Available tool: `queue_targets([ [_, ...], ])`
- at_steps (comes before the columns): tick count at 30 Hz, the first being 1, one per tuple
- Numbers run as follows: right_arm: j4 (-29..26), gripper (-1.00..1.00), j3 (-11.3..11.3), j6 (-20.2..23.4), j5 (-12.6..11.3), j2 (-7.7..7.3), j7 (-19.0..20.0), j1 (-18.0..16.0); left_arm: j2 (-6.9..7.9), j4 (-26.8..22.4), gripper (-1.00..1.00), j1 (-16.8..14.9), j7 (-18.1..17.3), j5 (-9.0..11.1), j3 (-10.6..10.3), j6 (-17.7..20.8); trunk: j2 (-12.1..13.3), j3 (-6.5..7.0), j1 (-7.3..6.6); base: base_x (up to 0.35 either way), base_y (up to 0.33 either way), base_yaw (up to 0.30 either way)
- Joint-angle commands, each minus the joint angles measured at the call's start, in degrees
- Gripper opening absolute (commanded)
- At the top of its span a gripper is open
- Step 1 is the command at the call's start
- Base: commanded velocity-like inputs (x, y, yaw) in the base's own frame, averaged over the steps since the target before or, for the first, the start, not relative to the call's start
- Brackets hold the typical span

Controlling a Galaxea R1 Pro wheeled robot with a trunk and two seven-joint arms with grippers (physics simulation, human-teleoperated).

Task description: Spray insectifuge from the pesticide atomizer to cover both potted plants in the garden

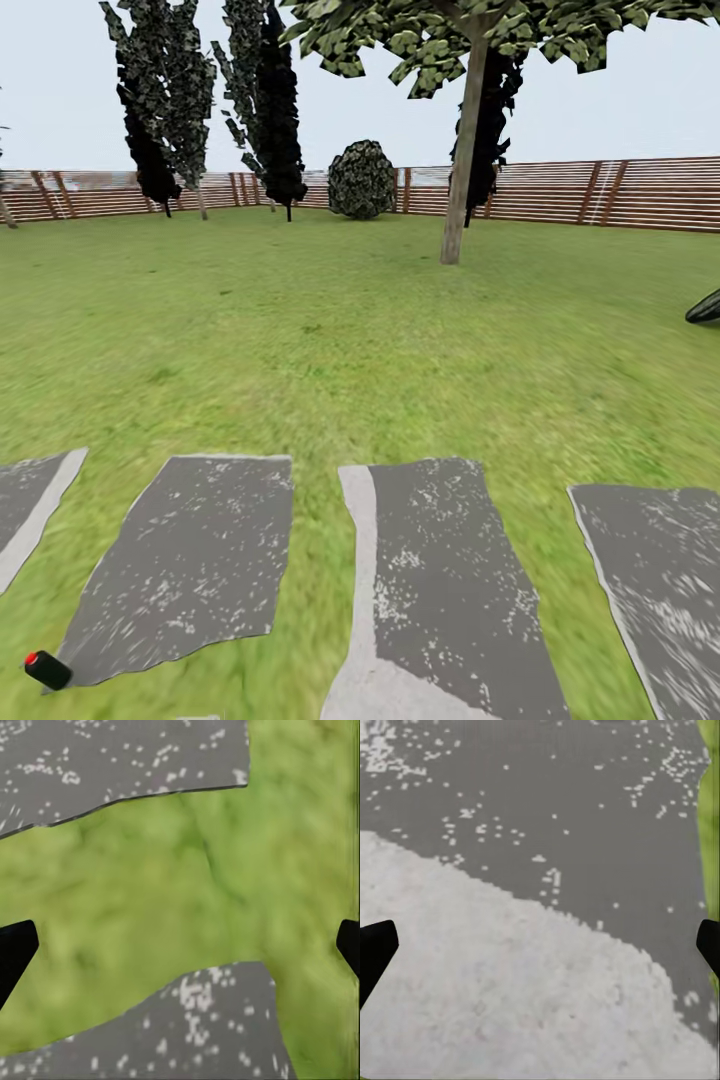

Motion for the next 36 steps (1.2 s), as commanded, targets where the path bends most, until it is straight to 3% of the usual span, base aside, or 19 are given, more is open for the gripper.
queue_targets([
  [1, 0.1, 1.00, 0.0, -0.2, 0.1, -0.01, 0.0, 0.0, -0.01, 0.0, 1.00, 0.0, 0.0, 0.0, 0.1, -0.2, 0.0, -0.05, 0.02, 0.272, -0.178, 0.000],
  [15, 0.1, 1.00, 0.0, -0.2, 0.1, 0.03, -0.1, 0.0, -0.01, 0.0, 1.00, 0.0, 0.0, 0.0, 0.1, -0.2, 0.0, -0.05, 0.02, 0.272, -0.178, 0.033],
  [36, 0.0, 1.00, 0.0, -0.2, 0.1, 0.03, -0.1, 0.0, -0.01, 0.0, 1.00, -0.1, 0.0, 0.0, 0.1, -0.2, 0.0, -0.05, 0.02, 0.252, -0.191, 0.270],
])
